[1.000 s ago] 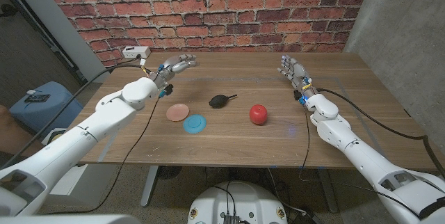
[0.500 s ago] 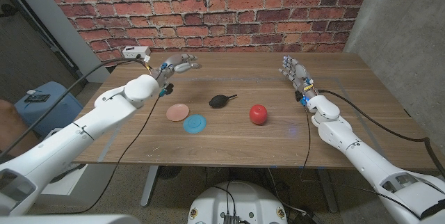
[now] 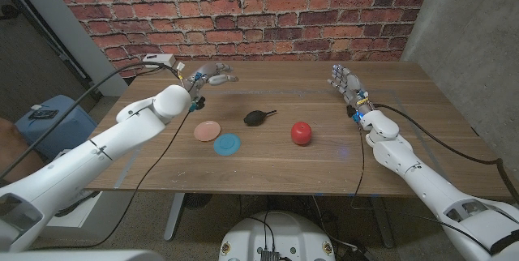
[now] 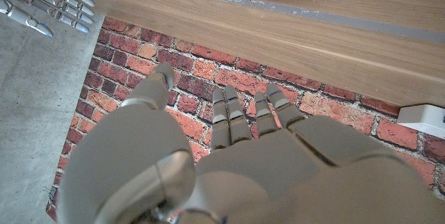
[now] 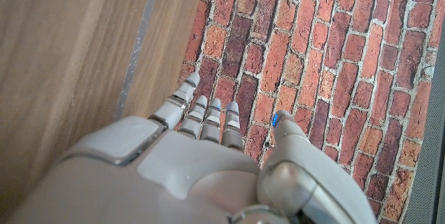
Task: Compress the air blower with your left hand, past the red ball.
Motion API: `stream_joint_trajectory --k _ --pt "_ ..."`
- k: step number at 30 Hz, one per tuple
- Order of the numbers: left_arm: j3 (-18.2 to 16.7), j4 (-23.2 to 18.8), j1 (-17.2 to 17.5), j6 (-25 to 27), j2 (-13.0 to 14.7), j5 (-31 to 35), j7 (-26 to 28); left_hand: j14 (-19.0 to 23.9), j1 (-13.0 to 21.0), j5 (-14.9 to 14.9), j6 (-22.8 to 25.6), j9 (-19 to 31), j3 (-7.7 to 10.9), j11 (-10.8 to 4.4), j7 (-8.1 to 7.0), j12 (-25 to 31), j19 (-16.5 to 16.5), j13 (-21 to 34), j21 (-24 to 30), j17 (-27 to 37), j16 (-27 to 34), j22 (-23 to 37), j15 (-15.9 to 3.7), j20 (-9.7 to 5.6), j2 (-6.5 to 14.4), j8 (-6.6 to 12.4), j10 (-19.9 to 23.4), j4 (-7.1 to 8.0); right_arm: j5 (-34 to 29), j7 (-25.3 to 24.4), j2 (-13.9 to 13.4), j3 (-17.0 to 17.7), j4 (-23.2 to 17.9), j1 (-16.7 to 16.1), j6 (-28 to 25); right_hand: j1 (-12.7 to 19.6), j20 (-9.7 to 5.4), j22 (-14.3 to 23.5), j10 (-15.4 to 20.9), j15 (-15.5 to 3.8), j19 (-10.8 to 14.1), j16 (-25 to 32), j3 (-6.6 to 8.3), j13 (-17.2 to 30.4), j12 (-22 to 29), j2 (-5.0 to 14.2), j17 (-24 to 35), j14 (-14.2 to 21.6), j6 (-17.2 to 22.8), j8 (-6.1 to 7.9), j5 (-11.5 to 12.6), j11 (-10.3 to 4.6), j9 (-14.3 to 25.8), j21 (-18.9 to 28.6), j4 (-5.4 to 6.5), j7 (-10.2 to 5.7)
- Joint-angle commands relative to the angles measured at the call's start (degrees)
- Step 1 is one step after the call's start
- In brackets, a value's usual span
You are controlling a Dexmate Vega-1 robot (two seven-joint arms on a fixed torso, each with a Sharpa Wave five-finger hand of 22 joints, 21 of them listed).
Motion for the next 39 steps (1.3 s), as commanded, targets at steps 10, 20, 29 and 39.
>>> stream_joint_trajectory --k 10,20,29,39 --pt "4.22 -6.15 -3.45 11.61 0.37 6.84 -4.88 0.9 -2.7 0.2 0.32 0.27 -1.32 1.23 1.28 0.54 0.62 1.04 0.34 0.24 0.01 0.16 0.91 0.11 -3.85 -0.13 0.24 0.39 0.92 1.08 -0.98 0.87 0.13 -0.02 0.01 0.6 -1.45 0.33 0.03 -0.31 0.51 0.34 0.04 0.05 0.24 0.0 0.16 0.03 0.03 0.17 -0.11 0.15 0.13 0.33 -0.4 0.41" --pt "6.19 -8.6 -5.68 15.89 1.73 7.38 -10.04 0.36 -3.85 -0.23 -0.05 0.29 -2.69 2.56 2.66 0.63 0.26 1.81 0.21 0.3 -0.41 0.25 1.56 0.28 -4.76 -0.74 -0.12 0.92 1.27 0.29 -1.45 1.34 -1.9 -1.62 0.0 0.71 -1.43 0.34 0.0 -0.27 0.54 0.37 0.04 0.06 0.23 0.03 0.16 0.03 0.02 0.17 -0.13 0.25 0.13 0.33 -0.52 0.48" --pt "7.87 -9.5 -6.89 18.23 1.74 8.33 -11.74 -0.28 -4.36 -0.43 -0.73 0.32 -3.3 3.0 3.07 0.48 -0.19 2.28 0.1 0.33 -0.65 0.3 2.26 0.57 -4.92 -1.26 -0.77 1.17 1.5 -0.3 -2.0 1.74 -3.33 -2.95 -0.09 0.79 -1.44 0.34 -0.02 -0.22 0.56 0.4 0.02 0.06 0.23 0.05 0.17 0.05 0.06 0.18 -0.15 0.25 0.14 0.33 -0.61 0.54" --pt "11.05 -9.97 -10.02 21.15 1.24 10.8 -14.41 -0.59 -4.78 -0.6 0.05 0.32 -3.84 2.93 3.0 0.85 -0.77 2.77 -0.02 0.34 -0.71 0.36 3.54 1.22 -4.95 -1.19 0.04 1.34 1.9 -0.27 -1.82 1.98 -3.28 -3.32 0.22 0.85 -1.41 0.34 -0.06 -0.15 0.51 0.4 -0.02 0.06 0.22 0.05 0.19 -0.04 0.05 0.18 -0.18 0.22 0.14 0.3 -0.7 0.57"
